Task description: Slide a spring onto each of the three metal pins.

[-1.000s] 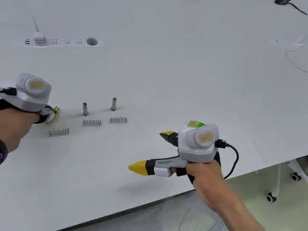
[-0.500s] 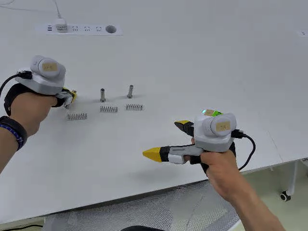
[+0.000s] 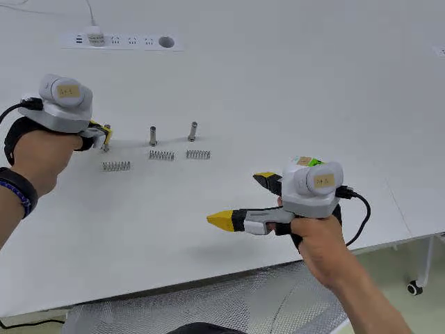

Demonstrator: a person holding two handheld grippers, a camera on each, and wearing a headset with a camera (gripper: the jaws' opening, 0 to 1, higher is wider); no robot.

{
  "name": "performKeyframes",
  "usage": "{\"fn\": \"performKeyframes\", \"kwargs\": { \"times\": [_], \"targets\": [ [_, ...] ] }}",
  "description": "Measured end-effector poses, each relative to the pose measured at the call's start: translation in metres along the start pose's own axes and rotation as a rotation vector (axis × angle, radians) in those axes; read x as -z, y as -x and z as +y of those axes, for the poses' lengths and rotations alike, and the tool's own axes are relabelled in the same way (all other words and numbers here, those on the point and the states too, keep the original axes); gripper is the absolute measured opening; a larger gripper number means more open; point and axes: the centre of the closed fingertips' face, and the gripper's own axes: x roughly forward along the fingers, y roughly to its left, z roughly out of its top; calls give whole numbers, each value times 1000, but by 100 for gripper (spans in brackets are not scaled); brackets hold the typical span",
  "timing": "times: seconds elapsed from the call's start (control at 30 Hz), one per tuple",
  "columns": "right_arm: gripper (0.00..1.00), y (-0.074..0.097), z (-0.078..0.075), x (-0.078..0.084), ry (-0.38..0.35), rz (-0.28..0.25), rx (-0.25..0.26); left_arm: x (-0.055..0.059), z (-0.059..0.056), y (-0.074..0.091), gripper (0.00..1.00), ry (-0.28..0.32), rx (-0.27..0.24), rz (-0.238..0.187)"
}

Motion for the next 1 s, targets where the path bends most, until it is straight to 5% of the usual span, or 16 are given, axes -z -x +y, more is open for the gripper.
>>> {"fn": "performKeyframes", "kwargs": {
  "times": [1.0],
  "targets": [
    [91,-2,2,-2,2,0,-6,1,-10,8,8,-39,-8,-10]
  ]
}}
